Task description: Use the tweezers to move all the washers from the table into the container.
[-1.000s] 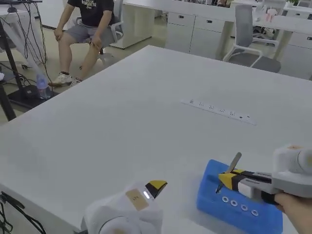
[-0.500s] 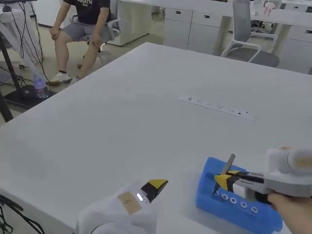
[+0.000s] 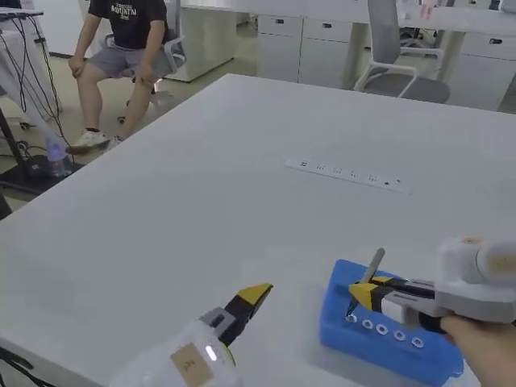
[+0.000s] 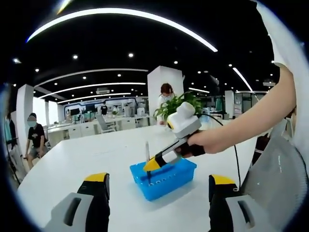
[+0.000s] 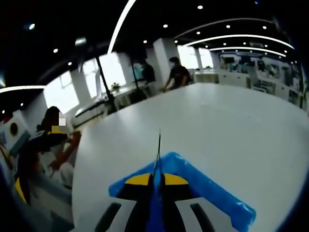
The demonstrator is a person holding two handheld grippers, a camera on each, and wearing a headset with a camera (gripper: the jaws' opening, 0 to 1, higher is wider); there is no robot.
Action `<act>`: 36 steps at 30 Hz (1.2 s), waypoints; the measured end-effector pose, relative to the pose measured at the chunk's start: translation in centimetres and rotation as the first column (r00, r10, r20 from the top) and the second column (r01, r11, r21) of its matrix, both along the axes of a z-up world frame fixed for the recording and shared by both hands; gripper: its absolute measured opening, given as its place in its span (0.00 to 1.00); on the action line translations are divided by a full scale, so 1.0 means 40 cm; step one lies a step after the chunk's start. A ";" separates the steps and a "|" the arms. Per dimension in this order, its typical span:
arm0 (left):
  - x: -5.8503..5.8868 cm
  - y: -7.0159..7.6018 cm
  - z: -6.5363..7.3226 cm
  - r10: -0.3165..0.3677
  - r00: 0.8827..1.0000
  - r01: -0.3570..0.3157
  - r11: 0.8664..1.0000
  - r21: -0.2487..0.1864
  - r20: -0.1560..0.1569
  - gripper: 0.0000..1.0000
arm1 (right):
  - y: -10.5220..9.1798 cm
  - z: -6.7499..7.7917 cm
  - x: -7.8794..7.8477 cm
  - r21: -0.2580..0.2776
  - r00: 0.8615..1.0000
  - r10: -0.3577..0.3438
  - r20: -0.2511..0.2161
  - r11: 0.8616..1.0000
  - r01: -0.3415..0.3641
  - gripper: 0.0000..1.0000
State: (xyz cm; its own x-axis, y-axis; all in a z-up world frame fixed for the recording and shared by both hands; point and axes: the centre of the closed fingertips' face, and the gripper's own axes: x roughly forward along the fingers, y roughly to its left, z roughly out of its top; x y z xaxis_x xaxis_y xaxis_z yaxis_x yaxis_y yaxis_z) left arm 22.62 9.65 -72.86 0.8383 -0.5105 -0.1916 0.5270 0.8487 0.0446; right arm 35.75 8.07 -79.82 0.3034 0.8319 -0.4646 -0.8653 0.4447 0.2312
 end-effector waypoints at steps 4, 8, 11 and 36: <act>-0.007 -0.018 -0.006 -0.040 0.998 0.039 0.998 -0.040 -0.048 0.84 | -0.006 0.046 -0.008 0.031 0.999 0.016 0.036 0.999 -0.017 0.05; -0.010 -0.021 -0.009 -0.048 0.994 0.042 0.997 -0.061 -0.094 0.84 | -0.022 0.083 -0.042 0.022 0.995 0.051 0.080 0.998 -0.053 0.05; -0.018 -0.027 -0.008 -0.066 0.984 0.044 0.990 -0.134 -0.168 0.83 | -0.044 0.102 -0.067 0.005 0.991 0.079 0.105 0.997 -0.080 0.05; -0.068 -0.125 0.097 -0.451 0.860 0.405 0.888 -0.219 -0.239 0.37 | -0.136 0.078 -0.355 -0.201 0.886 0.457 0.078 0.878 -0.435 0.04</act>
State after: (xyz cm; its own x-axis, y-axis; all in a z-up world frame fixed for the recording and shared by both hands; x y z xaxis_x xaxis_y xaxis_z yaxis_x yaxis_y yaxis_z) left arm 19.91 4.66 -69.00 0.4547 -0.8488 -0.2697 0.8104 0.5199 -0.2701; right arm 21.53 2.61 -76.70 -0.0191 0.8020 -0.5971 -0.9972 0.0277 0.0691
